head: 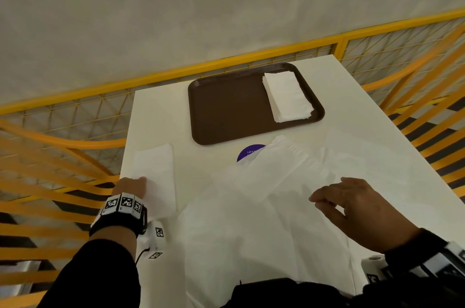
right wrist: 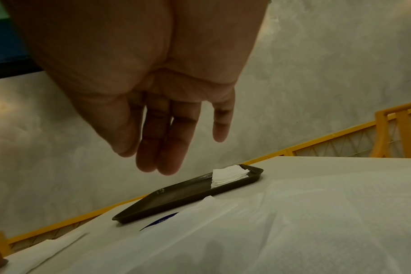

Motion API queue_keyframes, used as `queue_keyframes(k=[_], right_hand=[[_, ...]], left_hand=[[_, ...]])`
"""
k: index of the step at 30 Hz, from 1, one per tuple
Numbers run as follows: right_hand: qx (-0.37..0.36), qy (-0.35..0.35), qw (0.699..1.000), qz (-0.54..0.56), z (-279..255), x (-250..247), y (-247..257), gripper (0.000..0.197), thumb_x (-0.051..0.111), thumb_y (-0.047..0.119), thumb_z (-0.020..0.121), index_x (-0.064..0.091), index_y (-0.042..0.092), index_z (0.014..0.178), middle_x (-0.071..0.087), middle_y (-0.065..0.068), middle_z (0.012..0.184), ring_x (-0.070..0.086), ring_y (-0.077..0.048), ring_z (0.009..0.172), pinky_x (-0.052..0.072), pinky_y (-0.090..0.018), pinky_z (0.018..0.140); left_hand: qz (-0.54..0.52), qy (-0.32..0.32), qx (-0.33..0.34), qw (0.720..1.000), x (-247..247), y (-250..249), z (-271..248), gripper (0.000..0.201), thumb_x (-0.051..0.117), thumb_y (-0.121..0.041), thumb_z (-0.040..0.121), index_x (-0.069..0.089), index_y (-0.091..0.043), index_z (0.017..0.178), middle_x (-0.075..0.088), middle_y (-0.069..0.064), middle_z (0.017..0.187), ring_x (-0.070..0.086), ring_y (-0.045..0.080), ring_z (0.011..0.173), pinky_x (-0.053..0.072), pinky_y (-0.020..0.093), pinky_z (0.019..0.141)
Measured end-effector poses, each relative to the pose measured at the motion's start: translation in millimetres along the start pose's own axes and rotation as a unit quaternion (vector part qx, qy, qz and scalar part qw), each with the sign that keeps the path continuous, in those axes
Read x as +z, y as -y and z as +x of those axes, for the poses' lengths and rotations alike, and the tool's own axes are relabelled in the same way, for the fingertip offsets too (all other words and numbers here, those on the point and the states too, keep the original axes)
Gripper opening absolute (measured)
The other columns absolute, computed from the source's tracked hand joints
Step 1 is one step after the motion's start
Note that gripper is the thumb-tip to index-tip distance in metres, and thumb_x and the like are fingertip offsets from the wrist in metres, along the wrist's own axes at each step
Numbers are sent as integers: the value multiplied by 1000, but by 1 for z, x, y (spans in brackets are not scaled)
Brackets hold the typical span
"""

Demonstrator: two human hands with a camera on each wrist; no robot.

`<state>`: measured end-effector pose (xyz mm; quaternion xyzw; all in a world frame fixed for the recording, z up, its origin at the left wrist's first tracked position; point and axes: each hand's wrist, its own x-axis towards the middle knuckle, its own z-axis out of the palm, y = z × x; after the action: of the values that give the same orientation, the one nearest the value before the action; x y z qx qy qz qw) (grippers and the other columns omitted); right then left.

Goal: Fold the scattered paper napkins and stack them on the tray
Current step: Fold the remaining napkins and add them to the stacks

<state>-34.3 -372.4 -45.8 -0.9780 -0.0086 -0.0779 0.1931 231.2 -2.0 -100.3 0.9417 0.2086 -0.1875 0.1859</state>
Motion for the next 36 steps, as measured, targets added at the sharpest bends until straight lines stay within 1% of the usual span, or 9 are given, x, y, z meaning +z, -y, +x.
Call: queue_keyframes(k=[3,6,10,13,16,19,25,32,36], right_hand=[[1,13,1000,-3,-2,2,-1,17,71,21,84,66,35,91,64,24,74,58,5,61,42,-31,92],[6,20,1000,9,-4,6,-3,12,66,24,86,66,35,91,64,22,73,56,5,59,40,-29,89],[10,33,999,18,-5,8,-1,11,56,32,86,65,36,89,61,20,66,43,7,55,36,-19,74],[11,45,998,30,-6,6,1,12,55,32,86,66,34,89,63,18,65,53,1,57,36,-13,66],[19,62,997,33,-13,4,-2,15,52,34,87,67,33,92,66,17,70,58,-1,61,40,-12,65],[32,75,996,36,-22,1,-8,16,52,35,89,66,33,94,68,19,76,60,0,64,42,-11,66],[76,94,992,49,-36,0,-22,14,53,35,91,65,35,98,68,19,82,62,-3,73,49,-15,68],[101,71,990,72,-21,1,-34,12,57,31,91,66,33,98,68,15,84,60,-3,73,40,-9,66],[107,64,989,80,-17,-1,-38,11,57,31,91,66,33,97,68,16,84,60,-2,74,46,-15,68]], left_hand=[[31,-74,-10,997,2,-6,-11,61,62,-39,78,47,-4,125,53,21,129,52,42,114,46,51,93],[119,-135,84,980,10,-29,-48,62,61,-46,79,43,-12,128,46,17,131,46,38,119,40,51,97],[85,17,262,961,55,-61,-90,39,57,-46,85,60,-15,108,62,9,115,56,28,108,43,34,91],[37,113,273,955,90,-82,-113,50,61,-45,84,56,-12,120,61,7,121,57,23,111,42,30,93],[15,106,249,963,110,-102,-127,70,66,-52,77,46,-13,131,48,7,130,50,25,119,43,37,100],[58,87,223,969,116,-115,-124,69,72,-52,69,49,-16,124,48,7,125,52,27,115,46,40,98],[49,87,295,950,117,-117,-127,25,68,-40,76,61,-24,93,64,-3,97,59,17,88,51,31,84],[-94,46,481,870,105,-111,-161,18,76,-29,76,59,-36,77,60,-17,92,52,7,95,43,23,87],[-23,166,501,849,110,-104,-166,26,84,-43,59,66,-37,75,51,-18,114,42,2,110,38,22,96]])
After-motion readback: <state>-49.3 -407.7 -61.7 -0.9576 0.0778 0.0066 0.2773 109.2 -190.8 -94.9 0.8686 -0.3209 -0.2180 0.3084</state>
